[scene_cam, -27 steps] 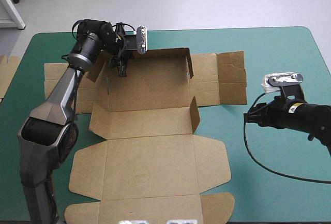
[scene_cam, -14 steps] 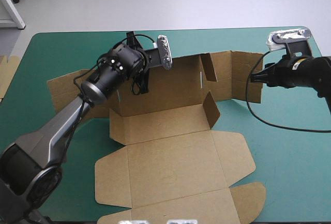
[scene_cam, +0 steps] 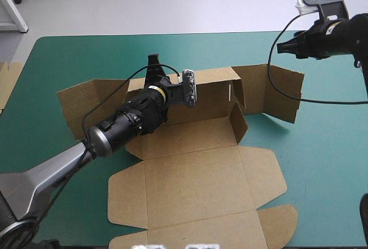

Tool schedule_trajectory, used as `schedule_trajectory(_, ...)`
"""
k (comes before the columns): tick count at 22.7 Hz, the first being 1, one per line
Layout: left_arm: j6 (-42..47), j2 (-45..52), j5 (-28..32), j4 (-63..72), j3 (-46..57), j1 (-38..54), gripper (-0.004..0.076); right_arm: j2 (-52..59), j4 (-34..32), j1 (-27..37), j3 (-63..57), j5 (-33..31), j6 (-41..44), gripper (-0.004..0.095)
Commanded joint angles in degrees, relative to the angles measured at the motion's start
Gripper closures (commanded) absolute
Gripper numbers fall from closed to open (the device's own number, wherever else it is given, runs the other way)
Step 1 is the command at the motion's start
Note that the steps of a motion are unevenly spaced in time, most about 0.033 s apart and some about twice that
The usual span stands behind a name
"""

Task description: Fold the box

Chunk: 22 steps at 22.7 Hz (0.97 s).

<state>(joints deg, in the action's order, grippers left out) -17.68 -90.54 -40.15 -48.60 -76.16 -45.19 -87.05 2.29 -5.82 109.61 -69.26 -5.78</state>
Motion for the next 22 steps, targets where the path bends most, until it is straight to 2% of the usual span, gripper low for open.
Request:
schedule_trajectory(1, 7.0, 2.4, 1.3, -5.5, 1.1, -1.3, 0.0734, -3.5, 0.6, 1.2, 7.1, 0.2, -1.1, 0.049)
schedule_trajectory(4, 10.1, 2.4, 1.3, -8.1, 1.6, -2.8, 0.0734, -8.8, 3.7, 2.6, 12.4, -1.0, -1.5, 0.049)
schedule_trajectory(7, 11.9, 2.4, 1.4, -9.2, 2.0, -4.1, 0.0734, -14.0, 9.5, 4.7, 16.0, -0.7, -3.0, 0.049)
schedule_trajectory(10, 14.0, 2.3, 1.3, -11.7, 2.3, -5.1, 0.0734, -19.7, 15.3, 6.5, 16.9, -0.3, -4.9, 0.049)
schedule_trajectory(14, 16.7, 2.1, 0.7, -18.8, 2.5, -5.2, 0.0734, -26.1, 18.5, 6.9, 16.8, -2.0, -7.7, 0.0513)
schedule_trajectory(20, 17.7, 1.6, 1.4, -20.4, 2.8, -5.2, 0.0734, -26.5, 20.4, 6.9, 12.9, -2.2, -9.3, 0.0562)
schedule_trajectory(22, 21.4, 1.4, 1.5, -23.0, 4.3, -5.2, 0.0734, -24.9, 22.8, 6.9, 8.4, -2.2, -10.4, 0.0562)
